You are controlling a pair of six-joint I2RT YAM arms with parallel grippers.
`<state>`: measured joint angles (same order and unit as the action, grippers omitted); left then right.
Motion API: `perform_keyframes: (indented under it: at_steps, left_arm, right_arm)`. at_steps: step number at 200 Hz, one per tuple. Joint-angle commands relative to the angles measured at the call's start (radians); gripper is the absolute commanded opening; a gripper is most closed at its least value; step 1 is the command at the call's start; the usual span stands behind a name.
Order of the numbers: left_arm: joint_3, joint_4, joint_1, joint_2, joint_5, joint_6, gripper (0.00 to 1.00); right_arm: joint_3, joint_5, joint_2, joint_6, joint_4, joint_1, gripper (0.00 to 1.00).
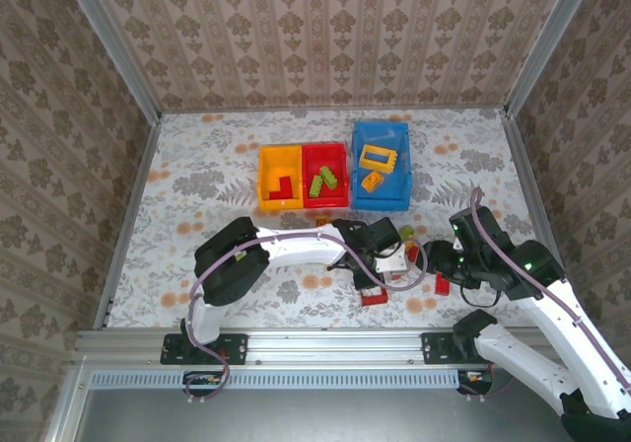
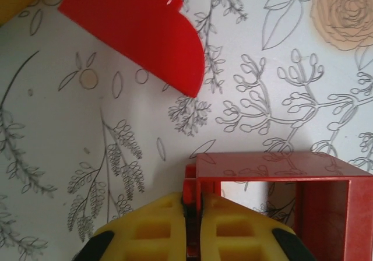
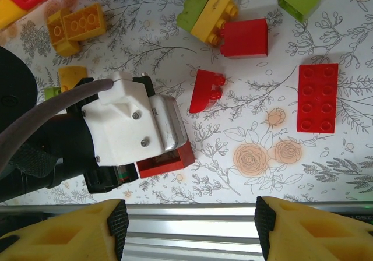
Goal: Sort the legos into containers by color
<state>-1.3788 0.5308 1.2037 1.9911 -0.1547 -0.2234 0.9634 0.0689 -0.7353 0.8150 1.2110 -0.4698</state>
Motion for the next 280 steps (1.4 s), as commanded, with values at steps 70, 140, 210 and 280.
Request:
perform_keyframes:
  at_steps: [70,140,210,280]
  left_arm:
    - [0.140,0.079,-0.181,-0.370,0.209,0.231,0.00]
    - [0.060,0.204,-0.632,-0.456,0.331,0.377,0.00]
    - [-0.345,0.269,-0.789,-0.071,0.405,0.502,0.00]
    - [-0.673,0.376,-0.796,0.214,0.432,0.580,0.00]
  right_arm:
    - [0.045,0.141,-0.119,-0.102,-0.228,0.001,0.55]
    - [0.163,0.232,-0.420,-0.206,-0.589,-0.124,0.54]
    - [0.376,0.159,-0.720,-0.410,-0.804,-0.267,0.56]
    - [0.432,0.143,-0.793,-0.425,-0.759,-0.262,0.56]
